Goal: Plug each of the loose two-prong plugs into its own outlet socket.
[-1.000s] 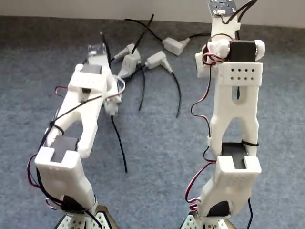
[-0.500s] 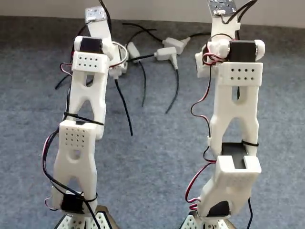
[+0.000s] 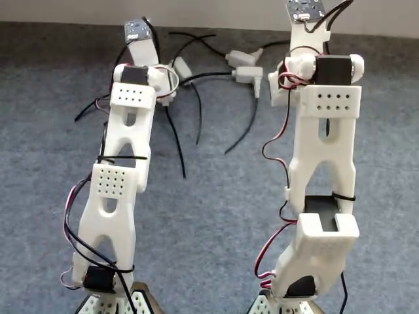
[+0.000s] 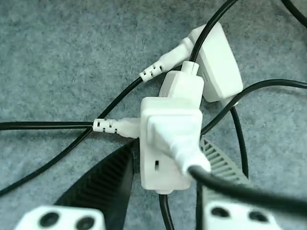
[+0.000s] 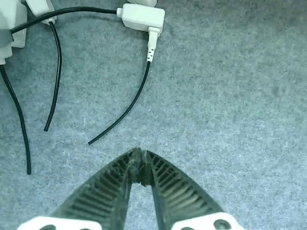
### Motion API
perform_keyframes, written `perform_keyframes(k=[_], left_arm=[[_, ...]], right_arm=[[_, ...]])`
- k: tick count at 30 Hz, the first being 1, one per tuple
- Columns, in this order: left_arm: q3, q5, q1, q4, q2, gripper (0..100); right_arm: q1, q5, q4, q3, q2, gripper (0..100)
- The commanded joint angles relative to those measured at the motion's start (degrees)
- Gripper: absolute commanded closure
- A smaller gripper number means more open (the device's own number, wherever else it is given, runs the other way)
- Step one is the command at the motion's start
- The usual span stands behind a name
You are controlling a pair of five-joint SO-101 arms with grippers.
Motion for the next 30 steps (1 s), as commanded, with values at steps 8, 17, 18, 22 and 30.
perform_keyframes(k=[8,17,18,22,30], left_arm=[[-5.8,3.2,-0.1,10.3,-5.1,61],[-15.6,-0.9,-0.9,19.7,-18.9,61],[-15.6,-0.9,-1.6,19.7,-21.1,61],[-16.0,-1.6,-3.9,20.9,-30.5,61],[-15.3,-5.6,-4.2,23.6,-51.5,62]], right_arm=[[0.6,-0.8,1.9,-0.1,-2.5,99.1],[0.7,-0.8,2.0,-0.6,-2.8,98.8],[0.7,-0.8,2.0,-0.7,-2.9,98.8],[0.7,-0.8,1.9,-2.7,-2.9,98.8],[0.5,-0.8,2.0,-17.6,-2.9,98.8]])
